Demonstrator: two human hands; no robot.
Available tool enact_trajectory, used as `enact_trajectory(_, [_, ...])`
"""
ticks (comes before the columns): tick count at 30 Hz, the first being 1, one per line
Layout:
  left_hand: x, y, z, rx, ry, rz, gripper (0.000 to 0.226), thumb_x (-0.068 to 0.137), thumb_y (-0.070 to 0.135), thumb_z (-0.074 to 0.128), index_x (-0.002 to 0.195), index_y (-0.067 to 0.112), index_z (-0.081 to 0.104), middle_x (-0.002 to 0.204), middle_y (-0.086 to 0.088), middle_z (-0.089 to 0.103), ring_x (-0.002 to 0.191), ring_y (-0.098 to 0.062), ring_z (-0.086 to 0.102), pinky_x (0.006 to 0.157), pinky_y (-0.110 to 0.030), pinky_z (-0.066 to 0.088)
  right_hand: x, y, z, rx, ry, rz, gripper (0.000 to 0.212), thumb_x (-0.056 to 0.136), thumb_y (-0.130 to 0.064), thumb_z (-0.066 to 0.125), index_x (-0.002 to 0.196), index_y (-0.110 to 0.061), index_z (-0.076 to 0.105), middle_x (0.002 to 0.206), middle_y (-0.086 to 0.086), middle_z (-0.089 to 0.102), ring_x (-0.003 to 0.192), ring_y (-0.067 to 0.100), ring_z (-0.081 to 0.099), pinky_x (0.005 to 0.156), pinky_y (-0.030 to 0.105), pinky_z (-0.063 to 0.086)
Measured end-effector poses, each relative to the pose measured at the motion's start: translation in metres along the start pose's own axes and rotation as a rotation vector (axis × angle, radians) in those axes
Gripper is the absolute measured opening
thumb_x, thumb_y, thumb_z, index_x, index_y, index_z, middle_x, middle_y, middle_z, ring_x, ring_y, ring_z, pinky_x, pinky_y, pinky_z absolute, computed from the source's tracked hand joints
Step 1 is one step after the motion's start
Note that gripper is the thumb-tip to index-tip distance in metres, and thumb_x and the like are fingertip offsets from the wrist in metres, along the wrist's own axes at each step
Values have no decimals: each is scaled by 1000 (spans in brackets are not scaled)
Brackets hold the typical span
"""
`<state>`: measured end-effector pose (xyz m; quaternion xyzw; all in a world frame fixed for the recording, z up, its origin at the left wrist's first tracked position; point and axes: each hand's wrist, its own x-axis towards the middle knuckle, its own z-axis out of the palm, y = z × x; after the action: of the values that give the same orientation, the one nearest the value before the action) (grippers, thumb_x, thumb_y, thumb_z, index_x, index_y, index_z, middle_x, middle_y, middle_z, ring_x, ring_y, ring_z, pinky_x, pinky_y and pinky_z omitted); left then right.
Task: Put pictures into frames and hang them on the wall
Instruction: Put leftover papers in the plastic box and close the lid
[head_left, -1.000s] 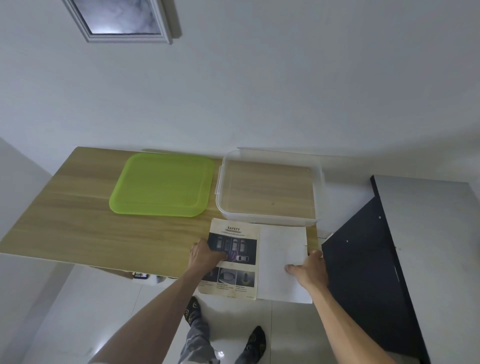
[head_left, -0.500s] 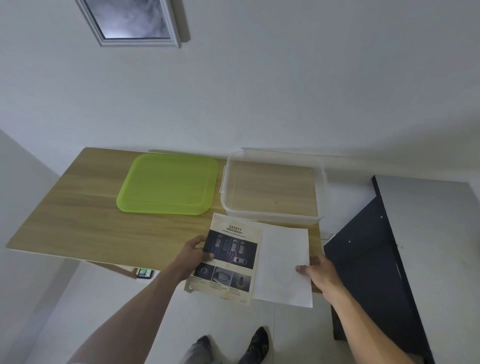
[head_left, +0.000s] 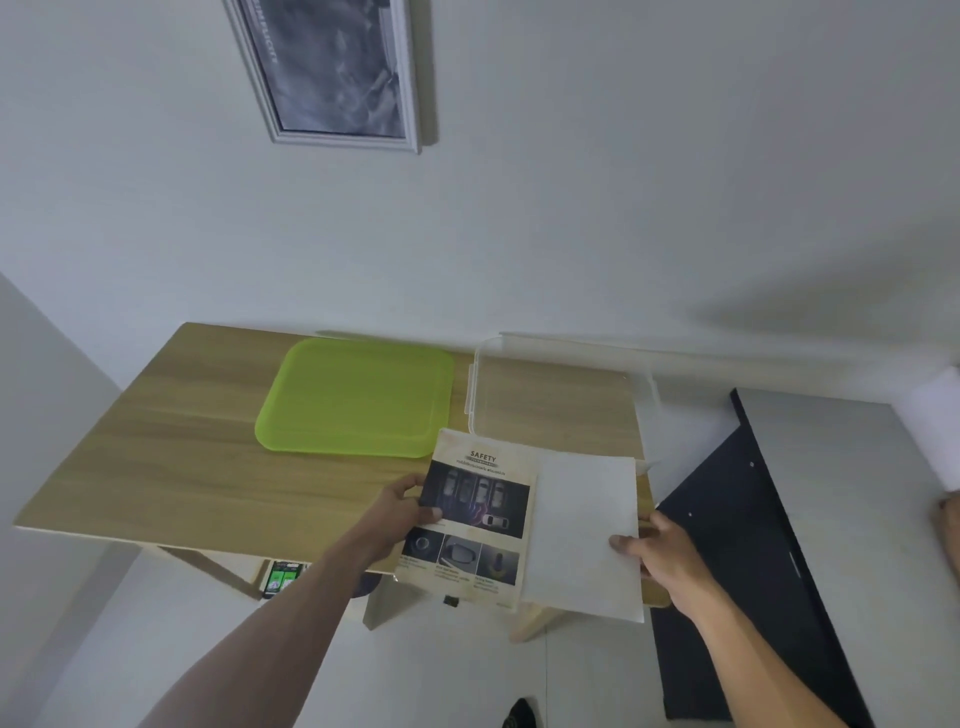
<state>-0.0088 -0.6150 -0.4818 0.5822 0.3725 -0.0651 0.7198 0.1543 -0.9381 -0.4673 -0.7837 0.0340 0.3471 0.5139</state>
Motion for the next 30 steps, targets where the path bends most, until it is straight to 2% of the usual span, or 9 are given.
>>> enact_trajectory(4, [-3,17,-7,-13,-16,43,43,81,-12,66,118,8,55,94,-18,75,83,-31,72,68,-40,57,-10,-17,4,-27,42,-38,35,83,-5,75,110,-20,59,107,8,70,97,27,68,76,41,57])
enact_trajectory(10, [0,52,-18,-3,-46,139,37,80,-14,66,108,9,59,95,-21,74,80,-31,70,75,-45,57,-17,-42,11,-43,113,-126,36,83,-8,76,112,-19,59,108,4,68,98,25,67,78,42,57])
enact_trajectory(15, [12,79,-17,18,-47,185,38,81,-12,66,109,12,59,96,-20,74,81,-30,70,75,-45,59,-10,-66,5,-25,145,-159,38,81,-6,77,113,-19,60,108,5,70,97,27,70,84,47,59])
enact_trajectory(21, [49,105,-1,29,-19,199,38,81,-10,68,109,12,59,96,-22,74,81,-32,70,77,-49,59,23,-97,-9,-36,177,-184,40,83,-5,76,116,-17,59,107,6,70,94,25,70,75,39,59])
enact_trajectory(24, [74,120,12,44,20,194,37,81,-10,67,109,13,59,95,-20,74,75,-31,70,69,-43,59,50,-111,-18,-70,198,-192,38,84,-5,74,116,-18,57,104,3,68,91,21,68,67,32,54])
enact_trajectory(30, [126,149,44,51,112,172,34,82,-14,62,101,14,60,88,-21,73,64,-28,67,59,-38,57,126,-131,-38,-191,215,-174,43,84,-11,75,122,-19,56,104,1,68,91,20,68,74,35,55])
